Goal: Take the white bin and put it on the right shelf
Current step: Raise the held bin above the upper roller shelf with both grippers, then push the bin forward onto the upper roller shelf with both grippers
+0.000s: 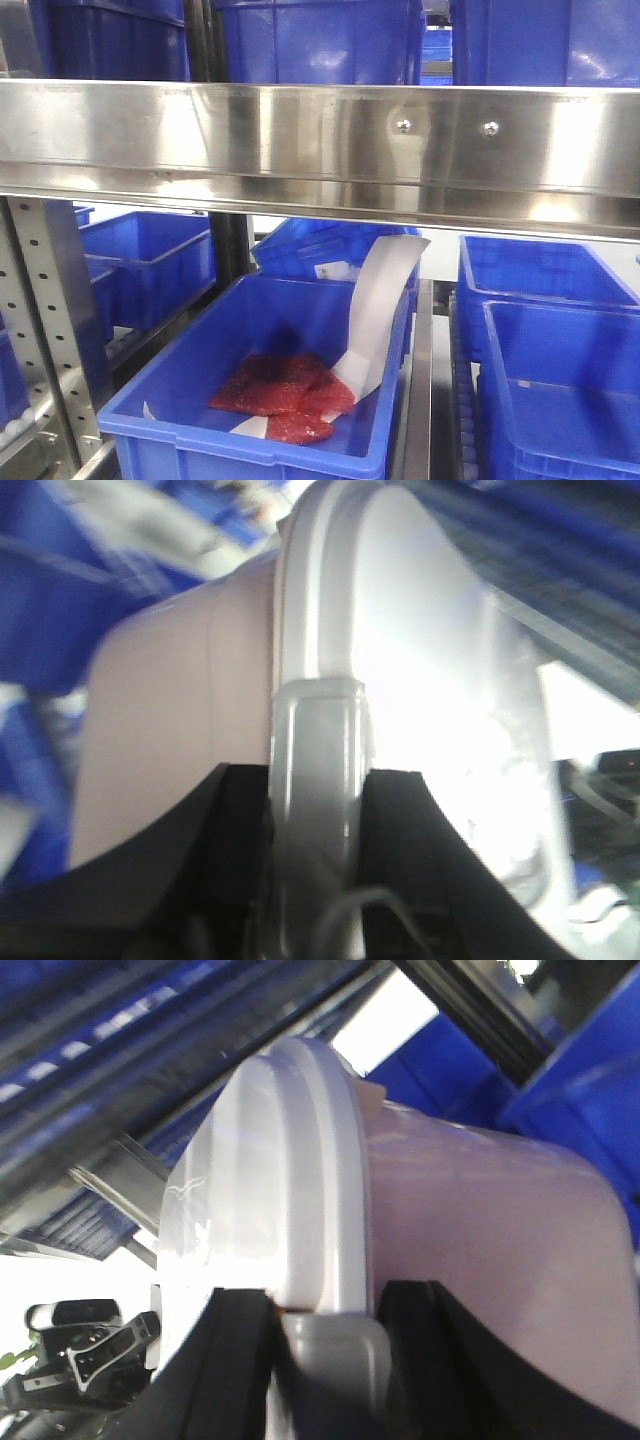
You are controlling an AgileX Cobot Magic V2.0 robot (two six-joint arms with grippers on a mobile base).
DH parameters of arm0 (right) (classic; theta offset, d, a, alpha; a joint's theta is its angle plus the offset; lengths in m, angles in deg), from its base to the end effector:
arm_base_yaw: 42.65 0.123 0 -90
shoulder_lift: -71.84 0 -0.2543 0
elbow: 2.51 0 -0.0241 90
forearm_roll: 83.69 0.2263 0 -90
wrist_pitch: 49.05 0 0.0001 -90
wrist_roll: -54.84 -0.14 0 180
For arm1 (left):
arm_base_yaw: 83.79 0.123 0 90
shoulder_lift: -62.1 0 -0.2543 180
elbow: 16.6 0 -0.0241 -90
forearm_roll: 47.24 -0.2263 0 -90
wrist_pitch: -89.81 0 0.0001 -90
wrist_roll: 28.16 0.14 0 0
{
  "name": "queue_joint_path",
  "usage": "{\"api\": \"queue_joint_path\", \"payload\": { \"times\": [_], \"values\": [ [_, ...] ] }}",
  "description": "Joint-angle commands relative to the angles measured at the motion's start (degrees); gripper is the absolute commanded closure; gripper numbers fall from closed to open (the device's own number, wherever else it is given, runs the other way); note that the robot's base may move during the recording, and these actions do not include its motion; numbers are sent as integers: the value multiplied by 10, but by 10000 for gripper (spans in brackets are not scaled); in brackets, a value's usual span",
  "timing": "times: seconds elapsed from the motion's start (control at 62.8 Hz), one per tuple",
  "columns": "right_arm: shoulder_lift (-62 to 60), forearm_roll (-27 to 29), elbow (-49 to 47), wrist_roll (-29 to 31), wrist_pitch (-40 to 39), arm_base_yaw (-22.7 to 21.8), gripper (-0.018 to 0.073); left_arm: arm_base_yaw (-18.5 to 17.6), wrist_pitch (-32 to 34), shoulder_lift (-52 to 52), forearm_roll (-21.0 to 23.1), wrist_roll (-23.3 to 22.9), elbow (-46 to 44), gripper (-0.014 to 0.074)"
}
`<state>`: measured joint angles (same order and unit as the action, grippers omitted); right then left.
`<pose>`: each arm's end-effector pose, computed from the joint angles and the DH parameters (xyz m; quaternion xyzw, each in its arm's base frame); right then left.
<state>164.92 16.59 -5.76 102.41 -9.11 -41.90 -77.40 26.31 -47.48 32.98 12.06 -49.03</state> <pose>0.3459 0.0930 0.4181 0.0579 0.6620 0.5306 0.5262 0.3775 -0.0820 0.4295 0.1363 0.7113 -0.4856 0.4896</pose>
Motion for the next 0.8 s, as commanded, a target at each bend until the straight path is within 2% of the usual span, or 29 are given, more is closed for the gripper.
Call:
{"api": "queue_joint_path", "payload": {
  "times": [0.0, 0.223, 0.605, 0.7, 0.78],
  "values": [
    [6, 86, -26, -3, 99, 47, 503, -16, -89, 25, 2, 5, -22, 722],
    [67, 86, -26, -3, 116, 66, 503, -12, -77, 7, -25, 5, -22, 722],
    [81, 88, -26, -3, 118, 66, 503, -12, -73, -13, -22, 4, -22, 715],
    [81, 88, -26, -3, 116, 66, 503, -12, -73, -19, -23, 4, -22, 649],
    [81, 88, -26, -1, 115, 66, 501, -12, -73, -23, -24, 4, -22, 548]
  ]
}}
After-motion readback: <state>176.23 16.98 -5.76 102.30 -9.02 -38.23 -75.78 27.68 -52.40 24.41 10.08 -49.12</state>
